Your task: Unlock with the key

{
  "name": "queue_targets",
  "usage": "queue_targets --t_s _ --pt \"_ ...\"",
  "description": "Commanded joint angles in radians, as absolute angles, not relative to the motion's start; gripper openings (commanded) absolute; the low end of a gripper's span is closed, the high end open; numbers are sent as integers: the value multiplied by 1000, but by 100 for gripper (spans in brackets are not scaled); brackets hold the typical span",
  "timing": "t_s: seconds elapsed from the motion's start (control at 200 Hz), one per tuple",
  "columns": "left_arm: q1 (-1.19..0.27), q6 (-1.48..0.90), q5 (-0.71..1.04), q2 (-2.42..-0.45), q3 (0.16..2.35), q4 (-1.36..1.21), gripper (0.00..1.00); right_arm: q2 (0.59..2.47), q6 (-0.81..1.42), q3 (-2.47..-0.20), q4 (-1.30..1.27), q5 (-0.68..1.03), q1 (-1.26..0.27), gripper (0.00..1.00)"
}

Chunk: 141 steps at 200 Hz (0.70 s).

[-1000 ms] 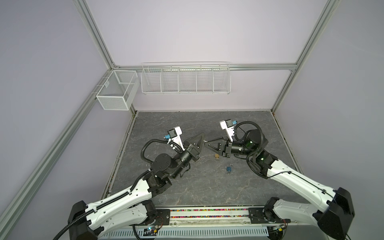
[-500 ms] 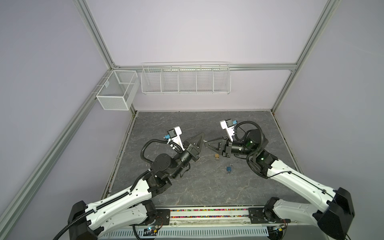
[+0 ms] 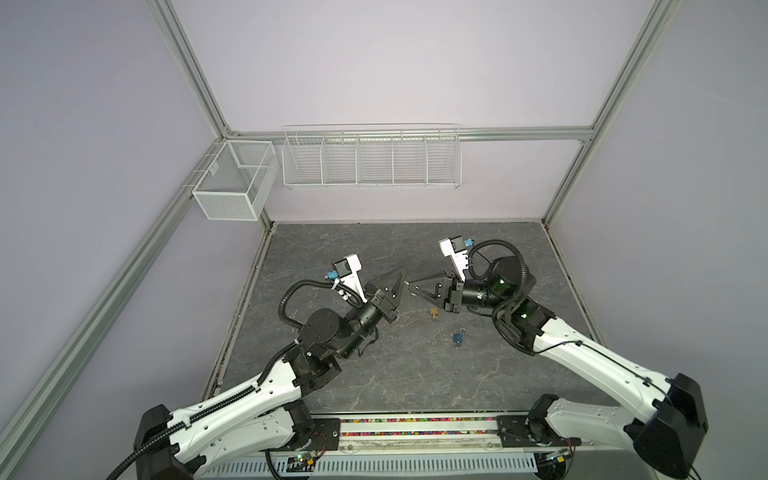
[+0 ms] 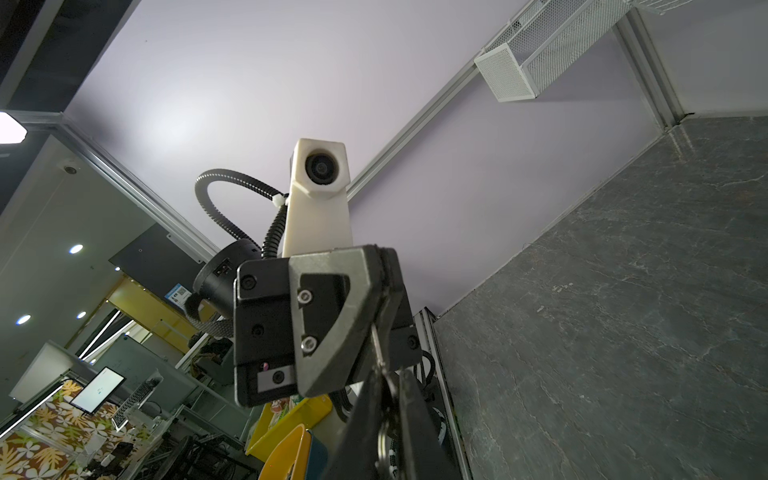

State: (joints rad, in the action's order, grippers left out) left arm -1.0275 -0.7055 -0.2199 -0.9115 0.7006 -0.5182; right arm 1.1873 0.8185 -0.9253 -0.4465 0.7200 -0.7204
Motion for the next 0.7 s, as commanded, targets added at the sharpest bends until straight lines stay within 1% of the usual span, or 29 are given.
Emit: queue_targets --t_s 0.0,0.125,0.235,0.5,0.575,0.7 --pt "-1020 -701 -221 -907 695 -515 0 1205 846 -945 -478 753 -716 17" --pt "-1019 -700 -221 -910 699 -523 0 1209 847 -942 -482 754 -720 19" --pt "-1016 -700 -217 -913 705 -522 0 1210 847 -943 -482 758 -721 19" --pt "-1015 -703 -216 -921 707 -523 0 1204 841 -945 -478 748 -721 12" --pt "-1014 -705 -219 -920 704 -523 0 1204 840 -946 -476 745 -721 8" --pt "-1012 -703 -225 -917 701 -522 0 1198 835 -943 -472 736 -721 6"
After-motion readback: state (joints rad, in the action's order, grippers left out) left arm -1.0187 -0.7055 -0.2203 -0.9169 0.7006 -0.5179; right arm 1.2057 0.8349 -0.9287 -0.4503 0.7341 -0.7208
